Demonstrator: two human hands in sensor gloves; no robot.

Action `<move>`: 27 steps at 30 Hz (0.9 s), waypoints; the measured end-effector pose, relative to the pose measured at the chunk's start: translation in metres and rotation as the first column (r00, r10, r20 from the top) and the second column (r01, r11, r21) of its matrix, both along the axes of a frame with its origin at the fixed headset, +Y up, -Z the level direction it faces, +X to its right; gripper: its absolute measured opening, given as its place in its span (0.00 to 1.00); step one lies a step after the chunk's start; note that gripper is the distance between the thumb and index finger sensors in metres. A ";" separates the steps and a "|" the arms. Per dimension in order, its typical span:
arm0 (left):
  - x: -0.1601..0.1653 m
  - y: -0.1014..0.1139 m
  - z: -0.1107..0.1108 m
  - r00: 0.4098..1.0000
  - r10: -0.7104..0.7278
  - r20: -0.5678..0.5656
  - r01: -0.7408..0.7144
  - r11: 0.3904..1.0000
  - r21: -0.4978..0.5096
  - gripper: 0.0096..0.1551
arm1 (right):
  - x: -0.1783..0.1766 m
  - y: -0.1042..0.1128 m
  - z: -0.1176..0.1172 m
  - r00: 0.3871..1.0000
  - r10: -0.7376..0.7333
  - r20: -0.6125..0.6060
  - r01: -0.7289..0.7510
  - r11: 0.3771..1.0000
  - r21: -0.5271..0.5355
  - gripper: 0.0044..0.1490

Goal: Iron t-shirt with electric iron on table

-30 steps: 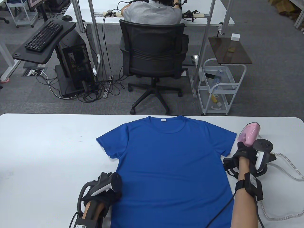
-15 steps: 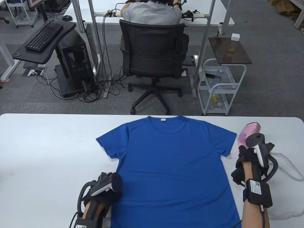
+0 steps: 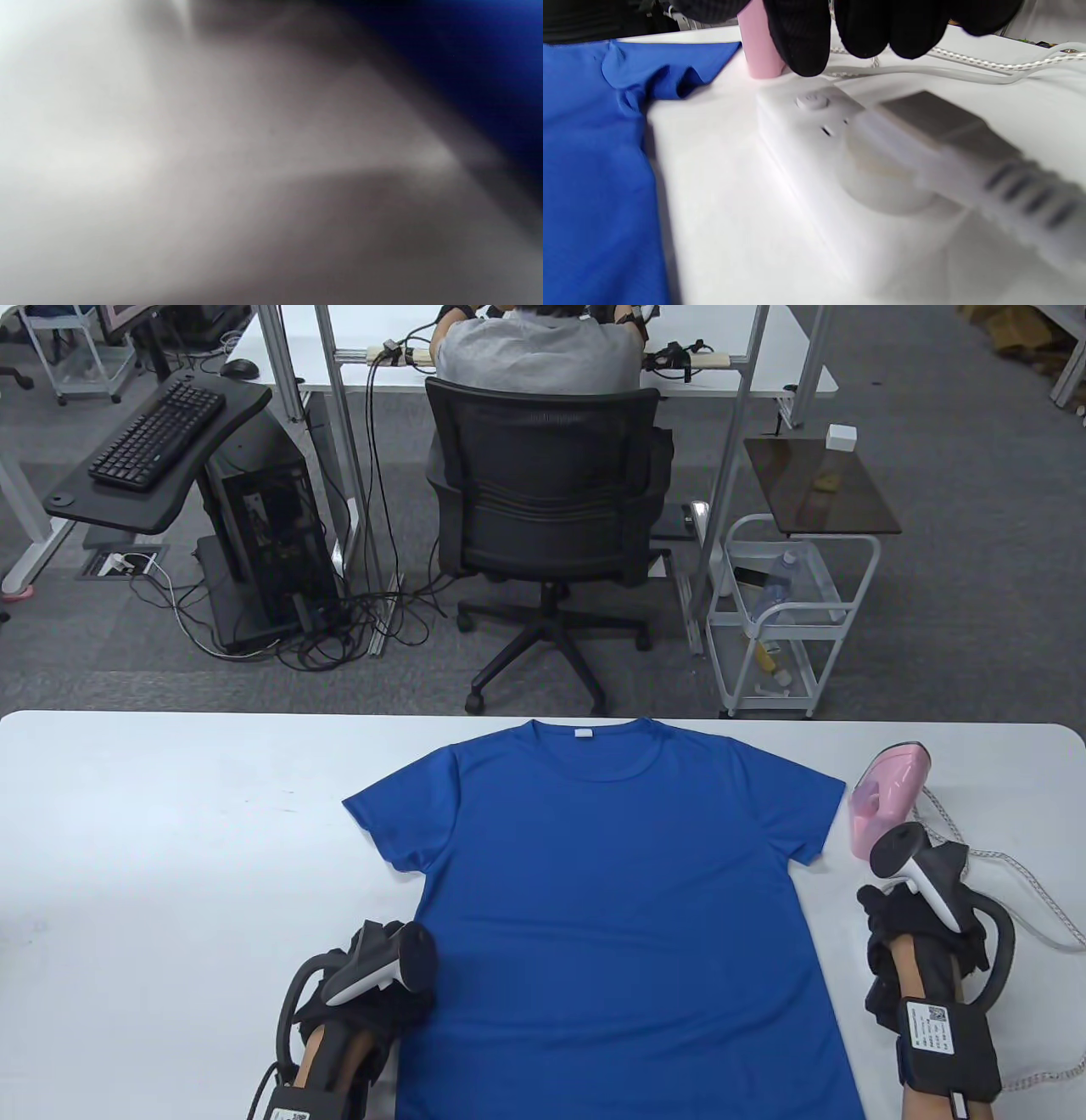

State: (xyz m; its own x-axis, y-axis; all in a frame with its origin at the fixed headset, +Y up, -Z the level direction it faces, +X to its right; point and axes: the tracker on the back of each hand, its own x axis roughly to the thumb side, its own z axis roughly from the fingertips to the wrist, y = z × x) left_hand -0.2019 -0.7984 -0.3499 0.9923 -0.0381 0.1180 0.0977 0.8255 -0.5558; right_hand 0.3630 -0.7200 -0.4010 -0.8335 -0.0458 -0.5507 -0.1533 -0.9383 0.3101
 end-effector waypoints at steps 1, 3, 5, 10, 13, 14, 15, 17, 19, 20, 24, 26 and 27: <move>0.000 0.000 0.000 1.000 -0.001 0.000 0.001 1.000 0.000 0.45 | -0.001 -0.002 0.001 1.000 -0.001 -0.006 0.001 1.000 -0.009 0.38; 0.000 0.000 0.000 1.000 -0.003 0.001 0.003 1.000 -0.001 0.45 | -0.002 -0.004 0.001 1.000 -0.007 -0.018 0.007 1.000 -0.022 0.38; 0.000 0.000 0.000 1.000 -0.003 0.002 0.003 1.000 0.000 0.45 | -0.003 -0.007 0.001 0.999 -0.013 -0.032 0.012 1.000 -0.018 0.38; 0.001 0.000 0.000 1.000 -0.001 0.000 0.001 1.000 0.000 0.45 | -0.002 -0.014 0.000 0.999 -0.044 -0.025 0.043 0.998 -0.049 0.35; 0.001 0.000 0.000 1.000 -0.003 0.001 0.003 1.000 -0.001 0.45 | -0.005 -0.015 -0.002 0.999 -0.023 -0.038 0.022 0.999 -0.038 0.35; 0.001 0.000 0.000 1.000 -0.002 0.001 0.002 1.000 0.000 0.45 | -0.007 -0.016 -0.002 0.999 -0.011 -0.047 0.009 0.999 -0.045 0.34; 0.001 0.000 0.000 1.000 -0.001 0.001 0.001 1.000 0.000 0.45 | -0.008 -0.017 -0.002 0.998 -0.007 -0.059 0.004 0.999 -0.045 0.34; 0.001 0.000 0.000 1.000 0.001 0.001 -0.001 1.000 0.001 0.45 | -0.012 -0.018 -0.002 0.998 0.023 -0.067 -0.026 0.999 -0.046 0.35; 0.001 0.000 0.000 1.000 0.000 0.003 0.000 1.000 0.002 0.45 | -0.015 -0.017 0.000 0.995 0.066 -0.079 -0.069 0.996 -0.049 0.36; 0.000 0.001 0.000 1.000 -0.005 0.012 0.005 1.000 0.010 0.45 | -0.018 -0.014 0.001 0.991 0.106 -0.084 -0.108 0.994 -0.013 0.36; 0.002 0.007 -0.002 0.998 -0.056 0.040 0.053 0.996 0.077 0.43 | -0.038 -0.004 0.006 0.970 0.208 -0.122 -0.198 0.976 0.094 0.36; 0.005 0.012 -0.002 0.998 -0.054 0.032 0.049 0.991 0.121 0.43 | -0.054 0.002 0.006 0.964 0.206 -0.167 -0.182 0.972 0.146 0.36; 0.006 0.015 -0.002 0.999 -0.042 0.033 0.037 0.991 0.128 0.44 | -0.064 0.008 0.007 0.962 0.195 -0.193 -0.161 0.971 0.177 0.37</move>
State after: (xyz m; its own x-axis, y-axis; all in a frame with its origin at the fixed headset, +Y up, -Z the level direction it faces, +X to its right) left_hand -0.1955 -0.7831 -0.3517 0.9851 -0.0938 0.1444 0.1491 0.8843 -0.4424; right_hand 0.2992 -0.7124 -0.3943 -0.9163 -0.1300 -0.3788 0.0723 -0.9840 0.1629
